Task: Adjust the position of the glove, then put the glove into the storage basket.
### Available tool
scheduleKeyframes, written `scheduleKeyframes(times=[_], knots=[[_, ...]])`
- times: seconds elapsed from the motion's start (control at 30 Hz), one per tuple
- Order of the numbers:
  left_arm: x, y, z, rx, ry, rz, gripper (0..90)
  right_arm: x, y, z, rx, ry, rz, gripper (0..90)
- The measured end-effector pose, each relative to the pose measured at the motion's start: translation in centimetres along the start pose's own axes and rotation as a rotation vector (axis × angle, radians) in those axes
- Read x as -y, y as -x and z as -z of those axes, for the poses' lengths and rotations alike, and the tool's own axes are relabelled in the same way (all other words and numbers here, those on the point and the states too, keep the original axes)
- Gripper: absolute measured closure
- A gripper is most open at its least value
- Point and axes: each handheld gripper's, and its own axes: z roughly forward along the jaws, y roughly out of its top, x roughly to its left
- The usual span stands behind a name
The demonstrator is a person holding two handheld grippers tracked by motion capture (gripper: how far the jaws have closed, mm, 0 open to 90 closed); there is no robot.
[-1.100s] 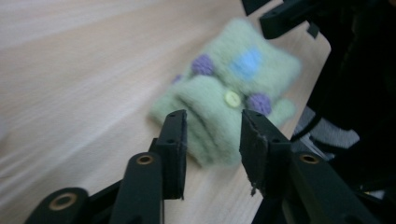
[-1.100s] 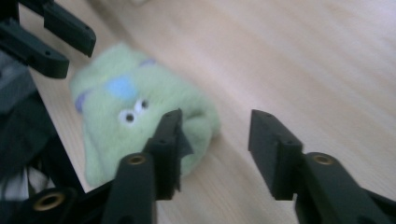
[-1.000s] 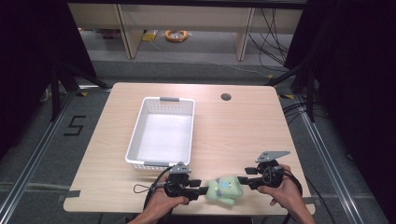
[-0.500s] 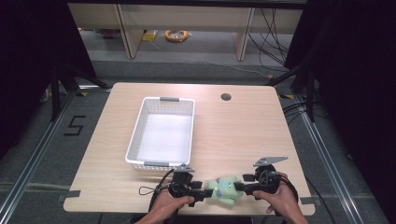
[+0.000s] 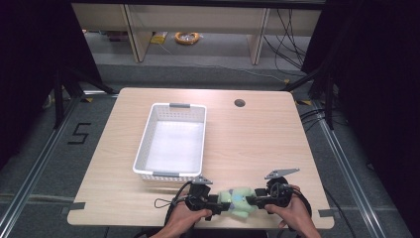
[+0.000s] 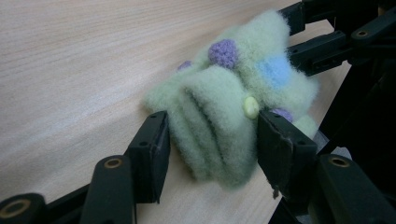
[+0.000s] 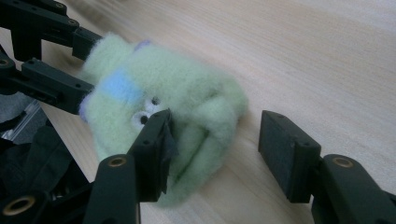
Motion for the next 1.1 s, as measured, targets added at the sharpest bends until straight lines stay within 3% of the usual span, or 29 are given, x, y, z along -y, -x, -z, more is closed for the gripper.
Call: scheduleKeyframes(times=[0.13, 0.2, 0.37, 0.5, 0.53, 0.57, 0.6, 0.63, 0.83, 0.87, 0.9, 0.93, 0.97, 1.03, 1.1], knots=[[0.0, 0.0, -0.1, 0.005, -0.007, -0.009, 49.8, 0.0, 0.4, 0.0, -0.033, -0.024, 0.002, 49.2], [0.0, 0.0, -0.1, 0.011, -0.013, -0.019, 52.5, 0.2, 0.3, -0.2, -0.027, 0.003, -0.003, 51.1], [0.0, -0.2, -0.1, 0.021, -0.010, -0.026, 58.0, 0.2, 0.5, -0.4, -0.064, 0.001, -0.015, 53.8], [-0.1, -0.2, -0.2, 0.023, -0.005, -0.037, 61.3, 0.4, 0.7, -0.7, -0.098, 0.009, -0.029, 55.2], [-0.1, -0.2, -0.2, 0.023, -0.005, -0.037, 62.3, 0.5, 0.4, -0.7, -0.095, 0.005, -0.060, 56.7], [-0.1, -0.2, -0.1, 0.026, -0.007, -0.040, 62.3, 0.5, 0.4, -0.7, -0.095, 0.005, -0.060, 56.7], [-0.1, -0.2, -0.1, 0.025, -0.008, -0.037, 63.5, 0.5, 0.6, -0.8, -0.102, 0.010, -0.025, 60.2], [-0.1, -0.3, -0.1, 0.037, -0.008, -0.039, 66.0, 0.6, 0.6, -1.1, -0.145, 0.010, -0.034, 63.2], [0.0, -0.3, 0.2, 0.026, -0.005, -0.058, 69.7, 0.8, 0.8, -1.2, -0.176, 0.018, -0.044, 69.8], [0.0, -0.4, 0.2, 0.047, -0.006, -0.063, 70.2, 0.8, 0.8, -1.2, -0.162, 0.026, -0.039, 71.4], [-0.1, -0.4, 0.2, 0.049, -0.005, -0.066, 70.7, 0.8, 0.4, -1.1, -0.194, 0.010, -0.074, 73.1], [-0.1, -0.4, 0.2, 0.049, -0.005, -0.066, 71.1, 0.7, 0.4, -1.1, -0.191, 0.011, -0.061, 74.2], [-0.1, -0.4, 0.3, 0.043, -0.001, -0.069, 71.7, 0.7, 0.6, -1.1, -0.176, 0.025, -0.016, 75.4], [-0.1, -0.4, 0.5, 0.052, -0.006, -0.079, 72.4, 0.7, 0.5, -0.9, -0.182, 0.021, -0.043, 77.3], [-0.1, -0.3, 0.6, 0.050, -0.005, -0.086, 73.1, 0.7, 0.6, -0.9, -0.186, 0.045, -0.005, 78.2]])
